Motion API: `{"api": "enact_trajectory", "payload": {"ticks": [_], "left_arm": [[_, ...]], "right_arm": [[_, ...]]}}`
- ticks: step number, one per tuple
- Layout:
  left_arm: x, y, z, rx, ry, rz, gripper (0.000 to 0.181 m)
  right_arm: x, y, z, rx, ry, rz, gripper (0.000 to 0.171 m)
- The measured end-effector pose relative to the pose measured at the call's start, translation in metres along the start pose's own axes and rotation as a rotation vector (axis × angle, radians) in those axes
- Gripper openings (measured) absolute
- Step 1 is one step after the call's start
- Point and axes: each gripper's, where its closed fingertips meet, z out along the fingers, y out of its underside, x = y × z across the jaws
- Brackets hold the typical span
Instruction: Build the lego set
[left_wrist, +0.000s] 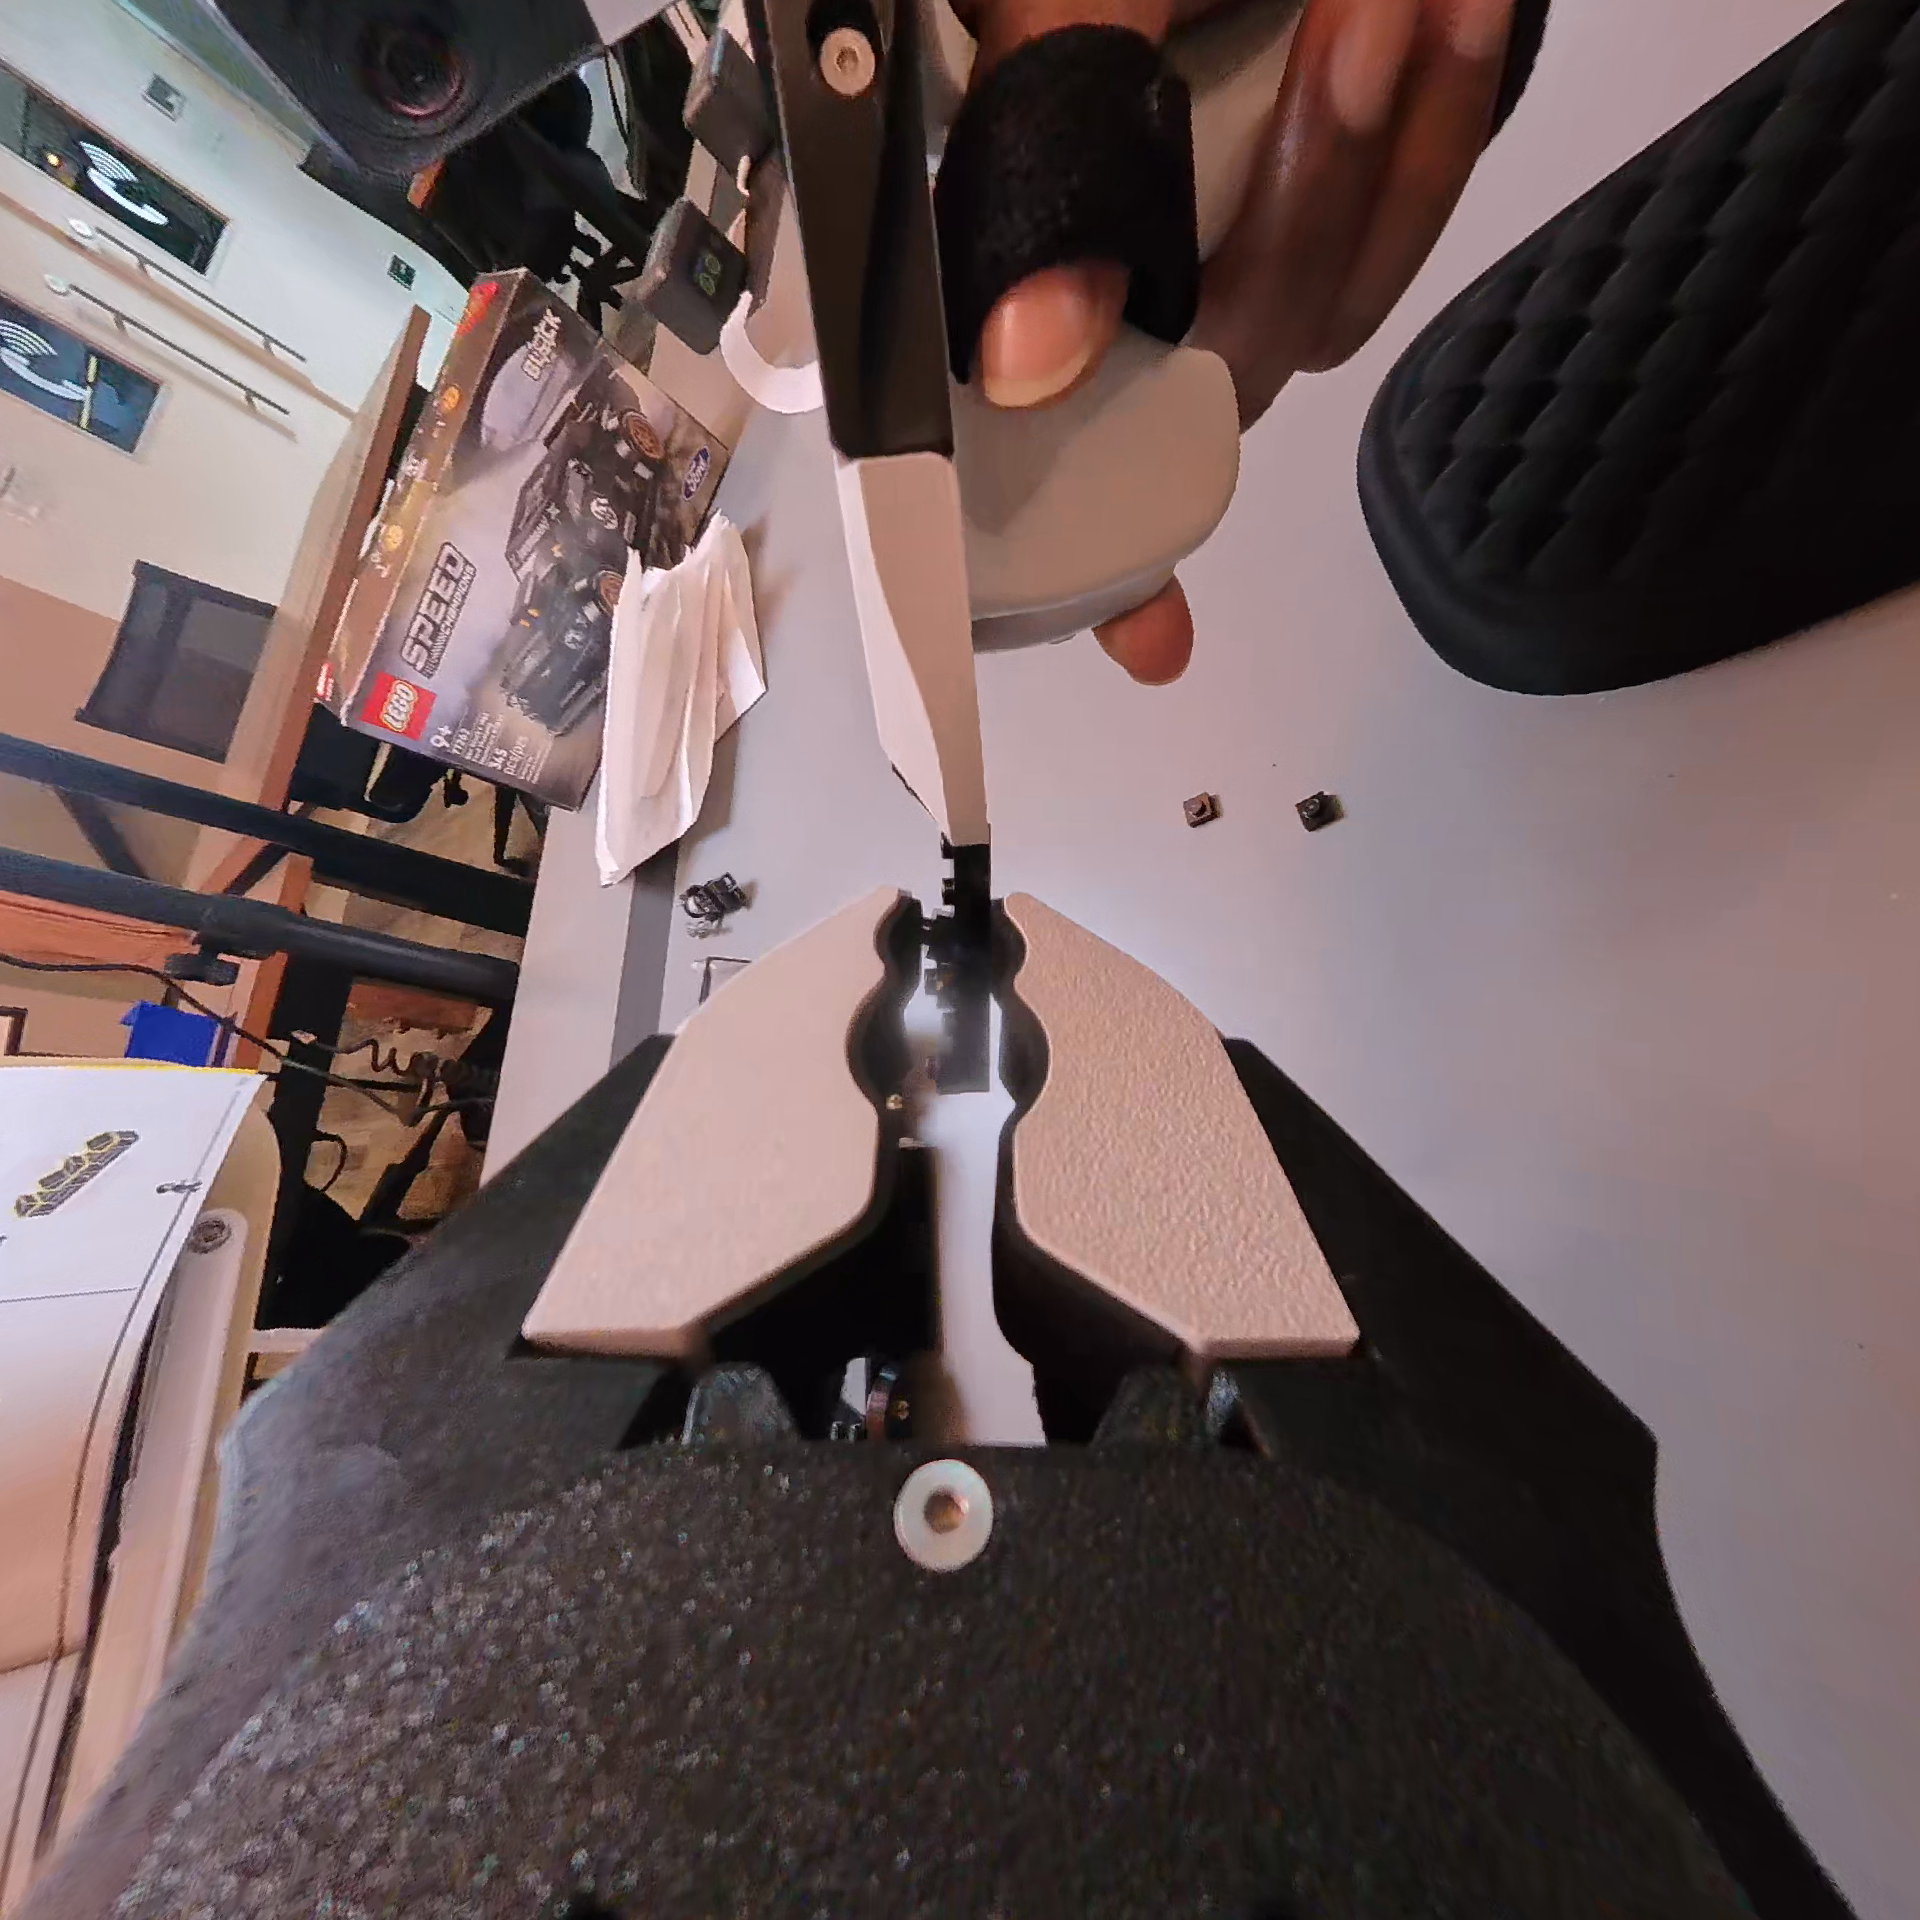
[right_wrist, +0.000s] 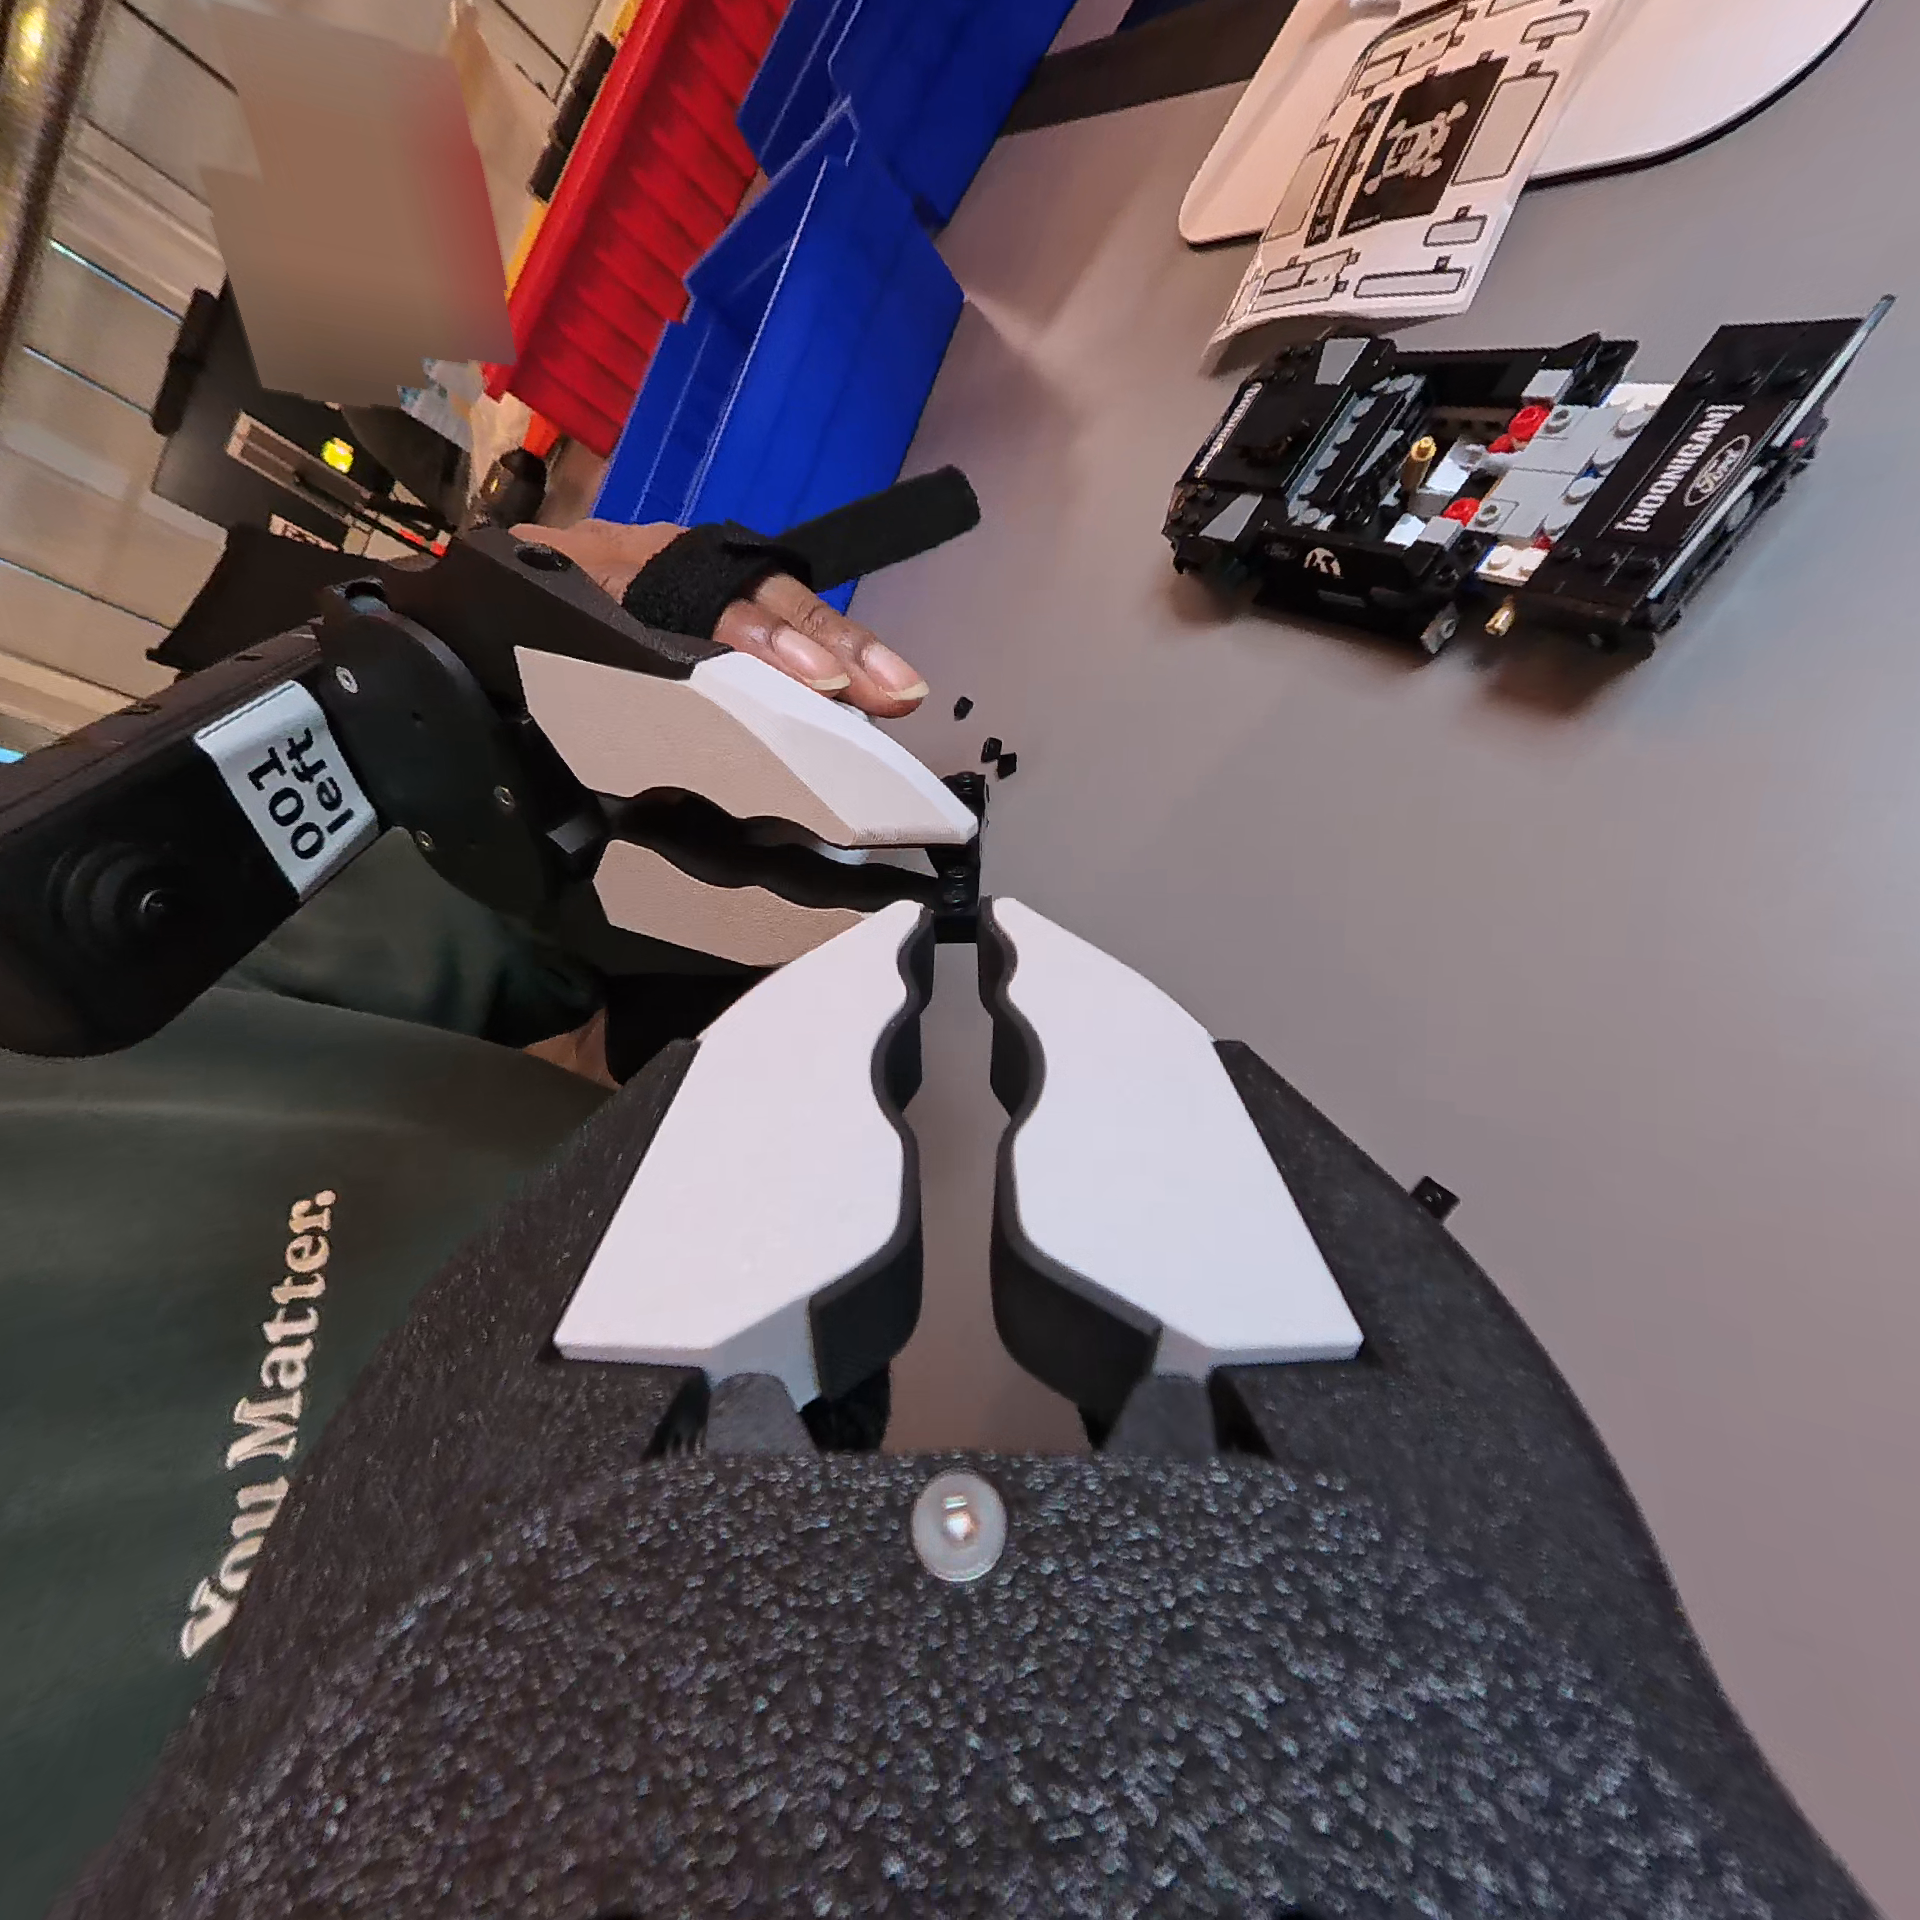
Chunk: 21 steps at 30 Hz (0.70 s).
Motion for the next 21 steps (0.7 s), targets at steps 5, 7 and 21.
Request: {"api": "enact_trajectory", "payload": {"ticks": [5, 7, 21], "left_arm": [[0.0001, -0.0011, -0.0022, 0.000, 0.009, -0.001, 0.013], [0.0005, -0.0027, -0.0034, 0.011, 0.015, -0.007, 0.013], [0.0011, -0.0058, -0.0027, 0.046, 0.001, 0.032, 0.013]], "right_arm": [[-0.0031, 0.0006, -0.0004, 0.010, -0.001, 0.013, 0.008], [-0.0049, 0.0005, -0.0016, 0.010, -0.009, 0.018, 0.008], [-0.0037, 0.0015, -0.0021, 0.017, -0.046, 0.038, 0.008]]}}
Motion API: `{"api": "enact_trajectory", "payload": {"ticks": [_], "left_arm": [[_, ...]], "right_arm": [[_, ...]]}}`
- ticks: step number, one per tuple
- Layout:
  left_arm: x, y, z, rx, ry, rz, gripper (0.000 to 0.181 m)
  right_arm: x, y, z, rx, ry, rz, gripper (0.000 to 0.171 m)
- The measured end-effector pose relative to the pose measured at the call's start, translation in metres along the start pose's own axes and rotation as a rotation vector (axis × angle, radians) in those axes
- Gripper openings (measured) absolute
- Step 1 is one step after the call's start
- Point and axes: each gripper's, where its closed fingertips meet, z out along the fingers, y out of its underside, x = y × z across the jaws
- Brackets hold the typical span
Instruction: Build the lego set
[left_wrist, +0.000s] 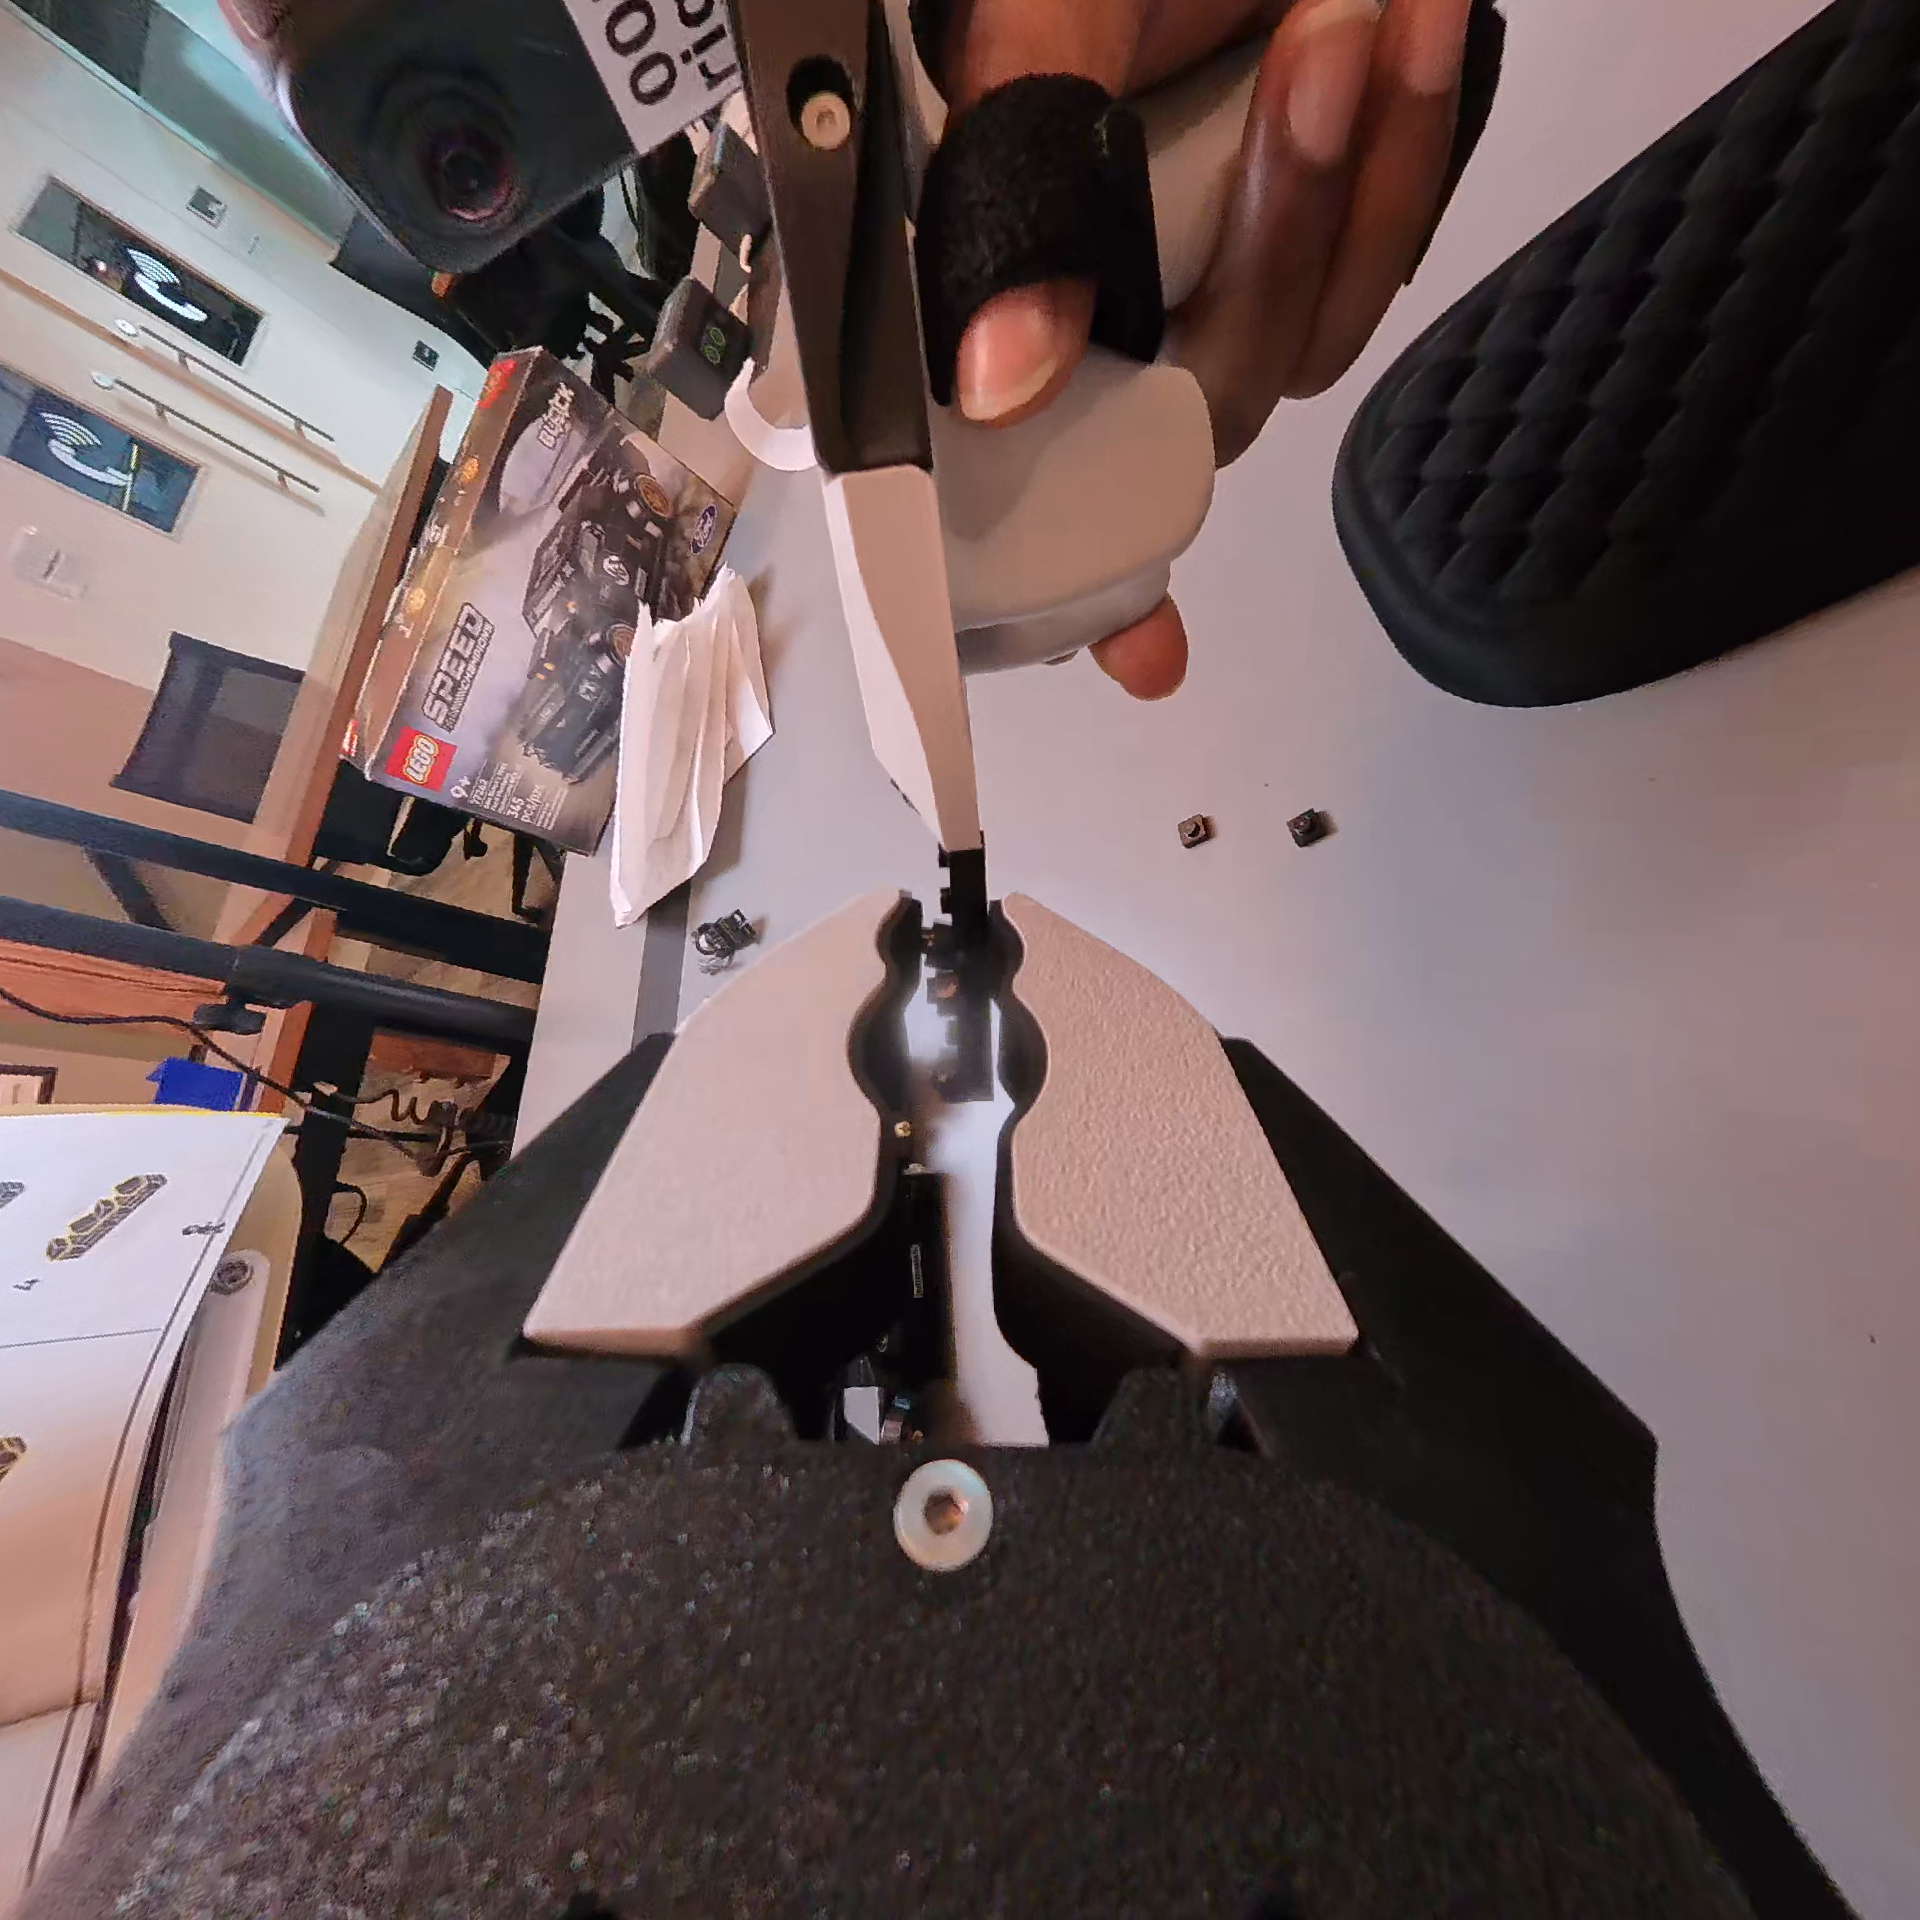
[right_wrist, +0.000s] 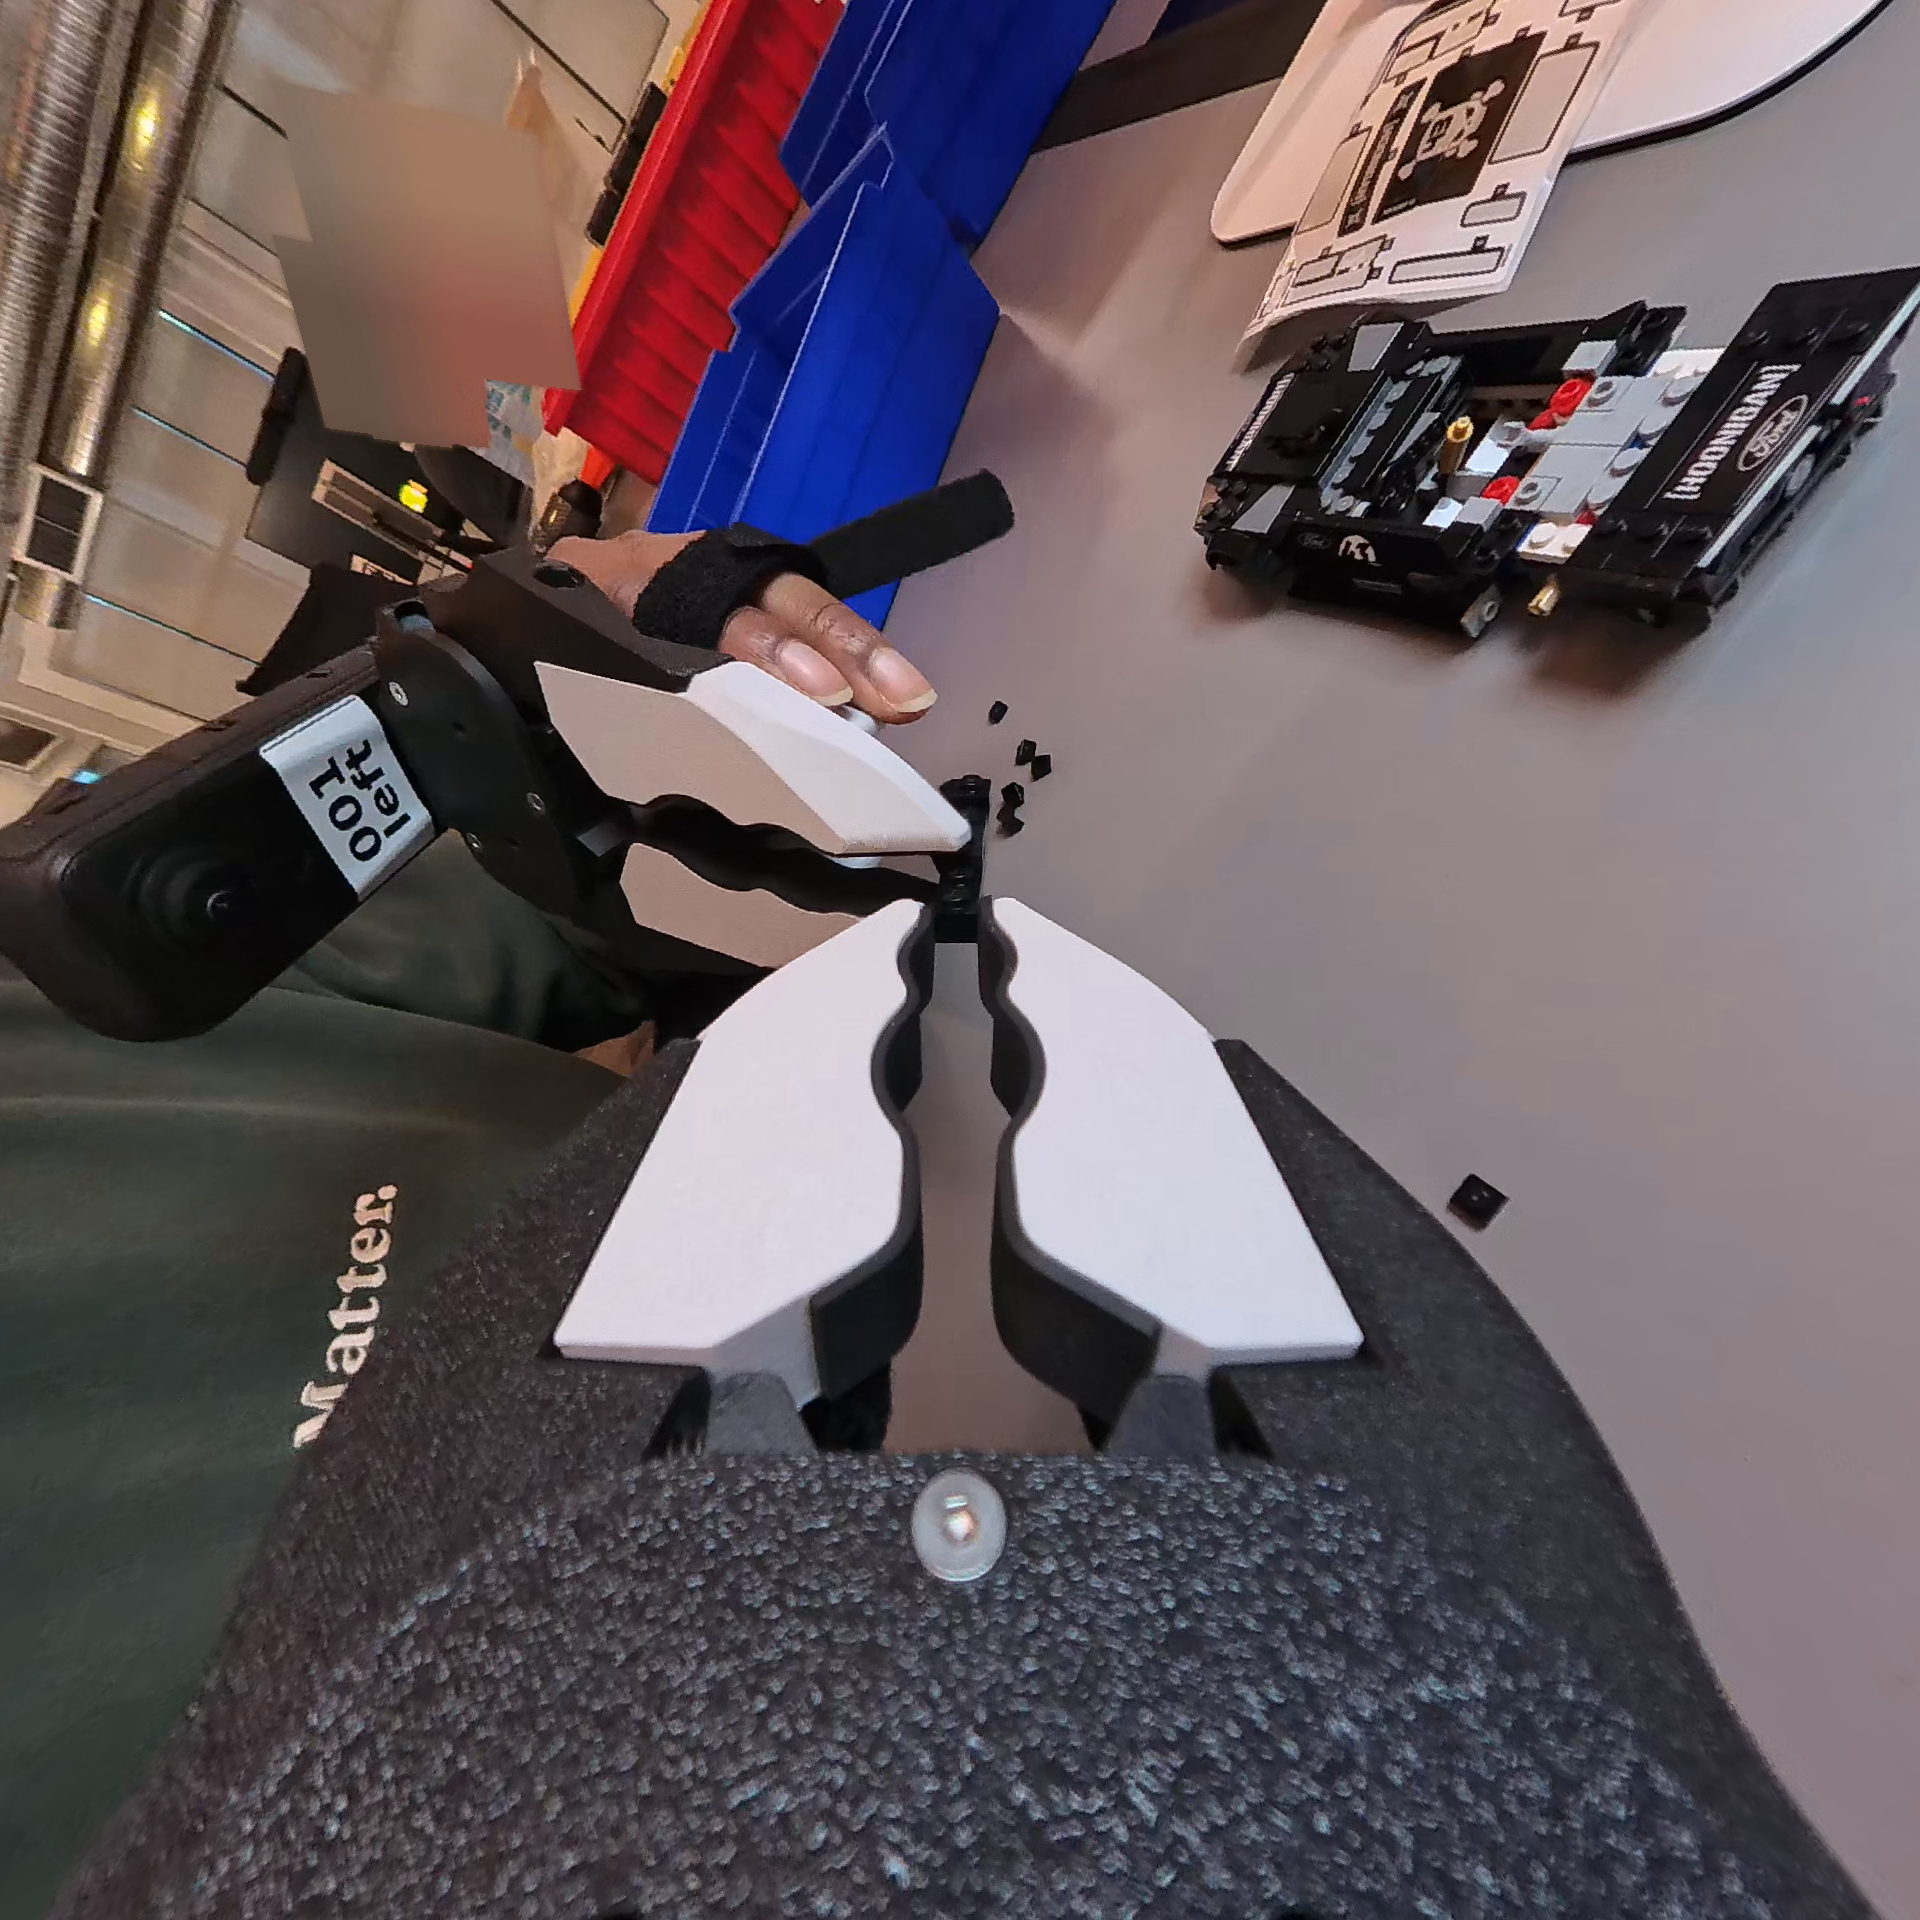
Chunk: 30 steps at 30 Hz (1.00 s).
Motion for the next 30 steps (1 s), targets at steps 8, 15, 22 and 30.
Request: {"api": "enact_trajectory", "payload": {"ticks": [8, 15, 22, 30], "left_arm": [[-0.003, -0.002, -0.003, 0.031, -0.005, -0.009, 0.036], [-0.015, -0.007, -0.015, 0.151, -0.016, -0.080, 0.029], [-0.010, -0.020, -0.023, 0.192, -0.047, 0.039, 0.014], [-0.007, -0.014, -0.023, 0.151, 0.004, 0.022, 0.014]], "right_arm": [[-0.002, -0.003, -0.005, 0.017, -0.011, -0.029, 0.008], [-0.026, -0.007, -0.021, 0.078, -0.184, -0.122, 0.008], [-0.034, -0.002, -0.023, 0.083, -0.264, -0.175, 0.008], [-0.036, -0.013, -0.025, 0.131, 0.258, -1.043, 0.030]]}}
